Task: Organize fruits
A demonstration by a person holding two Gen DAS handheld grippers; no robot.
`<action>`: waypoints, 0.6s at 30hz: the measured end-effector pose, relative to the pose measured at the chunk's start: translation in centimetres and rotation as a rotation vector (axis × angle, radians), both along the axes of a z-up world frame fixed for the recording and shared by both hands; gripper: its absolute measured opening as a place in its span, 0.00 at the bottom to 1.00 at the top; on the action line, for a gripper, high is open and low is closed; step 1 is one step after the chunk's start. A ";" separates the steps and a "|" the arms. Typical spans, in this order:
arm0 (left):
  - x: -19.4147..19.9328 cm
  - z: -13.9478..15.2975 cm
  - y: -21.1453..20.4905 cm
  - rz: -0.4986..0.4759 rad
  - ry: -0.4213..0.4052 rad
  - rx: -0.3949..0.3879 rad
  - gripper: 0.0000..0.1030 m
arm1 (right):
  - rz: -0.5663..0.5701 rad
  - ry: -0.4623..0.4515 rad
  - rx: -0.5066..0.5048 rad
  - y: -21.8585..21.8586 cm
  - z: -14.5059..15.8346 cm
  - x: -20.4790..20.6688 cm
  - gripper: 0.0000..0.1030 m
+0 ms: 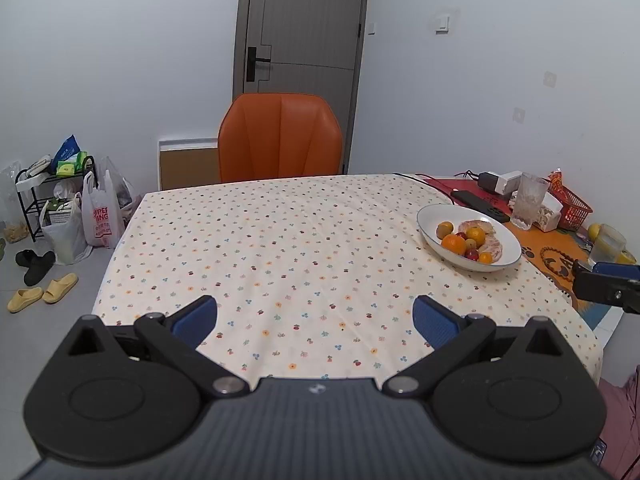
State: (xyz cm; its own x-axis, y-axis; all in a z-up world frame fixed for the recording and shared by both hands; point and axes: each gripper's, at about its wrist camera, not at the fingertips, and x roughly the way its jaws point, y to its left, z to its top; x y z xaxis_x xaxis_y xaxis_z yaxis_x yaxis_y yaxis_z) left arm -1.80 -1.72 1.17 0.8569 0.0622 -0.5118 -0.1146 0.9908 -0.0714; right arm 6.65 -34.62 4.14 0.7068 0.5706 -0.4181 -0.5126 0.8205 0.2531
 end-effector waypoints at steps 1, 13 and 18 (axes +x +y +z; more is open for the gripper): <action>0.0 0.0 0.0 0.001 0.000 -0.001 1.00 | 0.000 0.000 0.000 0.0 0.0 0.0 1.00; 0.1 -0.2 0.0 0.004 0.005 -0.002 1.00 | 0.006 0.000 -0.001 0.1 -0.1 -0.1 1.00; 0.1 -0.3 0.1 0.004 0.006 -0.003 1.00 | 0.006 0.000 -0.002 0.1 -0.1 -0.1 1.00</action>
State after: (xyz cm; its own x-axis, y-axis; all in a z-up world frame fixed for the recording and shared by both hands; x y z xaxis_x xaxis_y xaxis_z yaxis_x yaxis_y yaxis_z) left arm -1.70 -1.61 0.89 0.8534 0.0644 -0.5173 -0.1194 0.9901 -0.0738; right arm 6.54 -34.52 4.05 0.7035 0.5740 -0.4191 -0.5173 0.8179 0.2519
